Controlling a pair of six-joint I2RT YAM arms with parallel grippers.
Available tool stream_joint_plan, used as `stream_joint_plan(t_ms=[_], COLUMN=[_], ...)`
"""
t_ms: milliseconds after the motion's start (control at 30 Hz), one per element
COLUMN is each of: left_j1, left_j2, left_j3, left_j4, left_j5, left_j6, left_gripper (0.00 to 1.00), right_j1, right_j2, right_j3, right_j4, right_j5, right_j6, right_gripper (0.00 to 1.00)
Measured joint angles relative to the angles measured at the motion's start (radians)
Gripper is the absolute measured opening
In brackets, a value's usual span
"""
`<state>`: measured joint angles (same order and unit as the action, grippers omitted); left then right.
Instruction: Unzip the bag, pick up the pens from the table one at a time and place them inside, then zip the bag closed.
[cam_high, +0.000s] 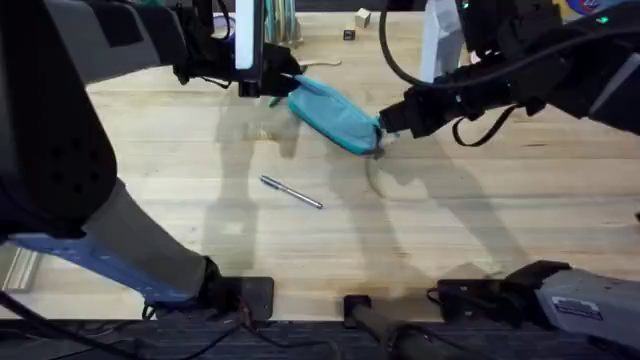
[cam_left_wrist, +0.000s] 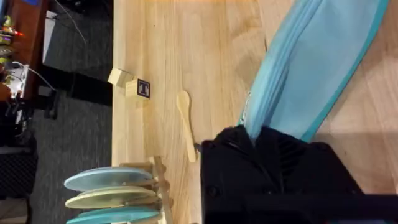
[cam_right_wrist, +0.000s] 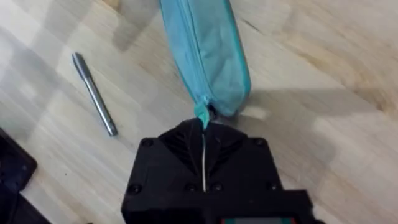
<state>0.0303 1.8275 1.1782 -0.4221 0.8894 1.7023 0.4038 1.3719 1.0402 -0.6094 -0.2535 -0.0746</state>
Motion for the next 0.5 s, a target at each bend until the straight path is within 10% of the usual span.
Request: stream_joint_plan(t_ms=[500], left_j1=[0.000], left_j2=[0.000], left_j3=[0.000], left_j4=[0.000], left_j5=[0.000], left_j6=[0.000], left_gripper=[0.042], right_j1=[0.000], right_j2=[0.000], right_j3=[0.004], right_j4=[-0.018], right_j5=[-0.001], right_j6=[0.030], right_gripper=[0.030])
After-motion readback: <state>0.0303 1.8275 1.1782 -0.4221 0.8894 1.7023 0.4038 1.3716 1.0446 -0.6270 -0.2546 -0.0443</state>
